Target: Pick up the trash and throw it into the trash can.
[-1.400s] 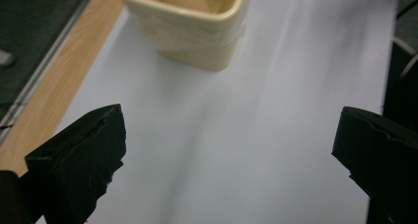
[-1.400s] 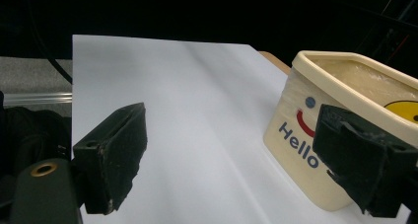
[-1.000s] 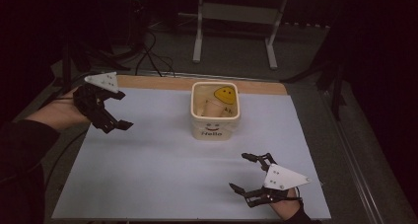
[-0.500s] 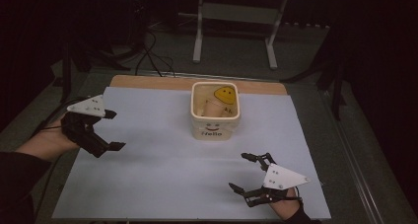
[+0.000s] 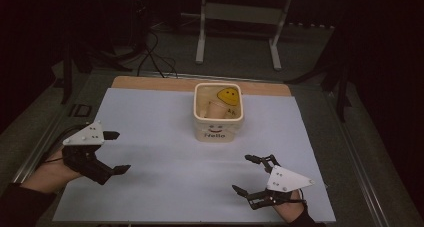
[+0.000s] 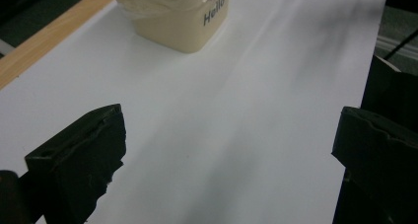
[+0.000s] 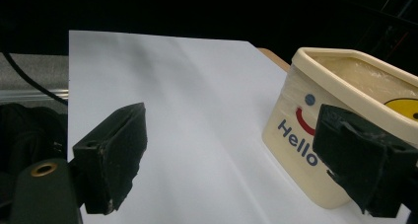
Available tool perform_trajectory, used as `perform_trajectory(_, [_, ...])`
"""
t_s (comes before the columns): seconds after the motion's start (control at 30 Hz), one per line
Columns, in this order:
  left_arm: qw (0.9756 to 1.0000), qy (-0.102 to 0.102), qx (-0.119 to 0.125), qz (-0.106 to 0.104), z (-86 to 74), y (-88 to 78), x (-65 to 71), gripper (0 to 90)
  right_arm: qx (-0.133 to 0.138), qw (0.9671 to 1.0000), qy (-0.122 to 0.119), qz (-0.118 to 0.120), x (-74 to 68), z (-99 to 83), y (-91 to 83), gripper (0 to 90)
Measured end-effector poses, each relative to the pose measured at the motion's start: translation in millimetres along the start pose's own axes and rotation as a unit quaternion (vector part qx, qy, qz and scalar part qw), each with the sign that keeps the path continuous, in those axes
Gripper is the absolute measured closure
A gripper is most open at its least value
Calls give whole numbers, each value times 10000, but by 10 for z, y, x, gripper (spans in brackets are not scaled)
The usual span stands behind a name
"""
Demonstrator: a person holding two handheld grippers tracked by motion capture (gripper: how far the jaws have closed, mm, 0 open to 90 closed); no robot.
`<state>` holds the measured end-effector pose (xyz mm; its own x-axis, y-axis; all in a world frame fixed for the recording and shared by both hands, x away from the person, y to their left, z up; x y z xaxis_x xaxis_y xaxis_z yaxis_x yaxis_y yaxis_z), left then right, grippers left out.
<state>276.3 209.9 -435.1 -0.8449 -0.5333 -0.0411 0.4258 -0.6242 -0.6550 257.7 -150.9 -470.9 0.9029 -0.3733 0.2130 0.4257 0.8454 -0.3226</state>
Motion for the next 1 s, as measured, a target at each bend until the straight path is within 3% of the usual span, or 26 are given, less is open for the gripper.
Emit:
perform_trajectory(0.23, [9997, -102, 176, 108, -83, 44, 121, 8, -13, 10000, -9, -14, 0, -1, -1, 132])
perform_trajectory(0.37, [9996, -128, 114, 209, -211, 112, 200, 8, -9, 10000, -18, -18, 6, -3, -2, 132])
perform_trajectory(0.47, [9995, -206, 146, 163, -269, 142, 229, 8, -13, 10000, -15, -16, 2, -2, -3, 132])
perform_trajectory(0.53, [9988, -311, 227, 312, -365, 193, 228, 8, -20, 10000, -28, -22, 0, -2, -1, 133])
perform_trajectory(0.77, [9976, -516, 293, 361, -557, 321, 228, 8, -41, 10000, -13, -28, 2, -9, 4, 132])
perform_trajectory(0.8, [9970, -525, 339, 448, -581, 342, 217, 8, -39, 10000, -11, -30, 2, -9, 5, 132])
perform_trajectory(0.83, [9962, -639, 353, 474, -627, 389, 207, 8, -38, 10000, -9, -29, 2, -9, 4, 132])
perform_trajectory(1.0, [9957, -597, 407, 579, -678, 460, 188, 8, -2, 10000, 0, -44, 14, -7, 0, 132])
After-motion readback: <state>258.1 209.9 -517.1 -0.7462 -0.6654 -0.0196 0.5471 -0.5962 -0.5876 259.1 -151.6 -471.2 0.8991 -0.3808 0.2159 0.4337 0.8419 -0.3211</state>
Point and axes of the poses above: each handheld gripper's, and its own axes: y roughly forward along the jaws, z roughly out of its top, x roughly to its right, the point moved 8 cm from there along y, roughly forward along the jaws, and after that the axes turned 1 degree about z, right-handed, at the moved point
